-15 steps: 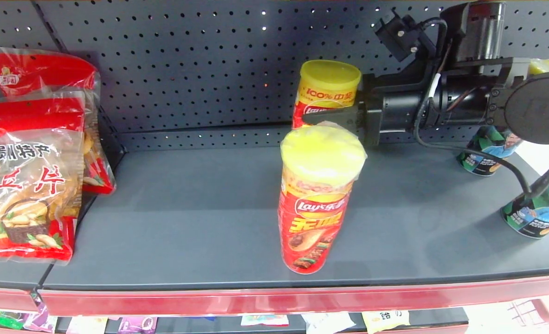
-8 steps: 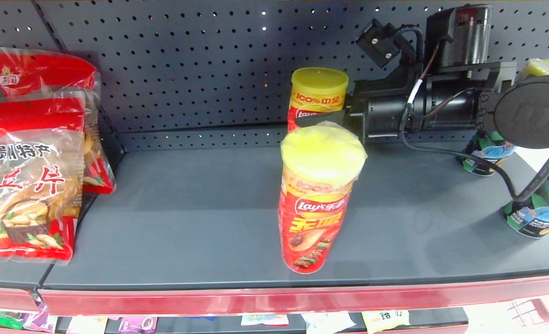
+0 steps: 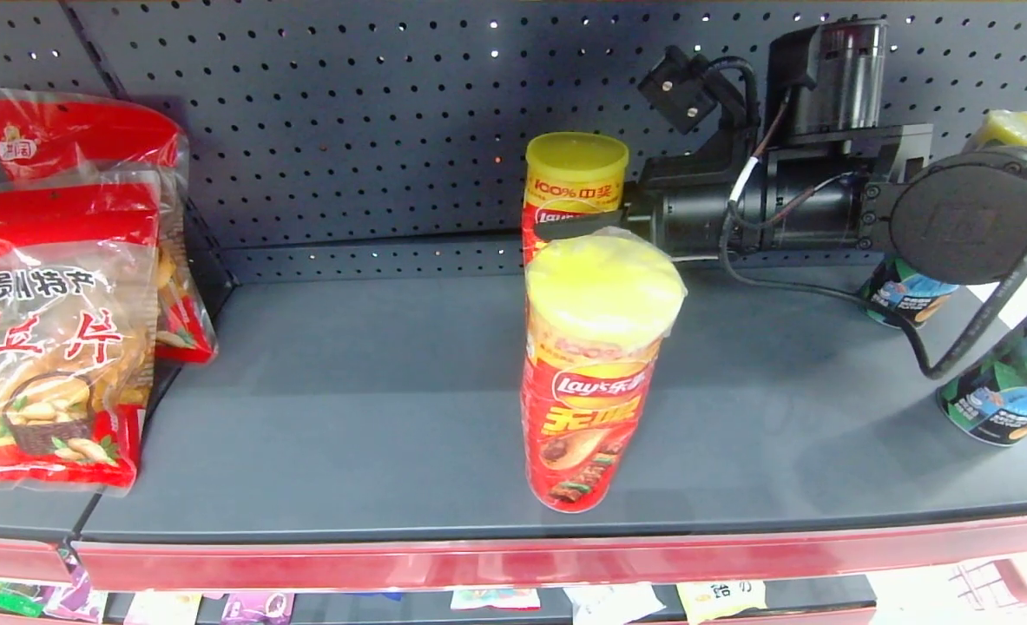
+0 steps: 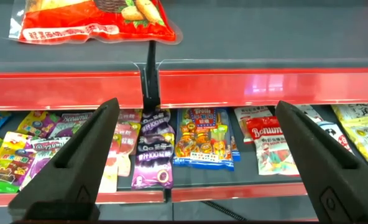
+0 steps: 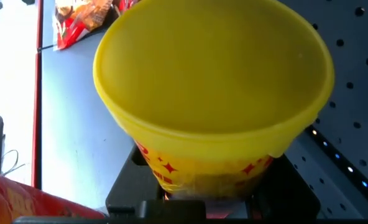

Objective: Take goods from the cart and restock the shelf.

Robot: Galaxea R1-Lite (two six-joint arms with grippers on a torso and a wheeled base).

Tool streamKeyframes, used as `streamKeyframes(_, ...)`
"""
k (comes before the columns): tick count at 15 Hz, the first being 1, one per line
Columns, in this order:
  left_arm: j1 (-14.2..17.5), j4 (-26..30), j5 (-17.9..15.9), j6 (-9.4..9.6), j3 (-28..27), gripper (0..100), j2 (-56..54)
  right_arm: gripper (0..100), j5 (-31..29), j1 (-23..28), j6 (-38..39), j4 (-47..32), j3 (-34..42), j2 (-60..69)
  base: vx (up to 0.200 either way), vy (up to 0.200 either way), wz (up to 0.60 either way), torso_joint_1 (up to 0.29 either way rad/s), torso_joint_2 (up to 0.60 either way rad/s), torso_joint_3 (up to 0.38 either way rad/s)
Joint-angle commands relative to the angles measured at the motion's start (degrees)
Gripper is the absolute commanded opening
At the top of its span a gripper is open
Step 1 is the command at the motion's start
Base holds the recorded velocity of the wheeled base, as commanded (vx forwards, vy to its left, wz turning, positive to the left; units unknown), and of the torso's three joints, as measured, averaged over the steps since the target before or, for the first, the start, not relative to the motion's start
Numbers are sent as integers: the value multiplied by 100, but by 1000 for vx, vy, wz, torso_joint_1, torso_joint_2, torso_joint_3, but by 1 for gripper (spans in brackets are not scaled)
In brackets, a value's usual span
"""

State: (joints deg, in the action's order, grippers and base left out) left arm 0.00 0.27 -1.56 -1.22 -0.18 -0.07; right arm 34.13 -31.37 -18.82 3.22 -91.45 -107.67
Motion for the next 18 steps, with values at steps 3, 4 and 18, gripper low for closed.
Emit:
streamKeyframes(3, 0, 0, -2, -1, -8, 100, 7, 0, -3, -1, 28, -14, -4, -53, 0, 0, 0, 0, 0, 0)
streamKeyframes(4, 0, 0, -2, -1, 1, 100, 7, 0, -3, 8, 28, -14, -4, -53, 0, 0, 0, 0, 0, 0)
streamKeyframes(18, 0, 0, -2, -1, 1, 100, 7, 100, 129, 315, -34, 30, 787, 308, 0, 0, 0, 0, 0, 0)
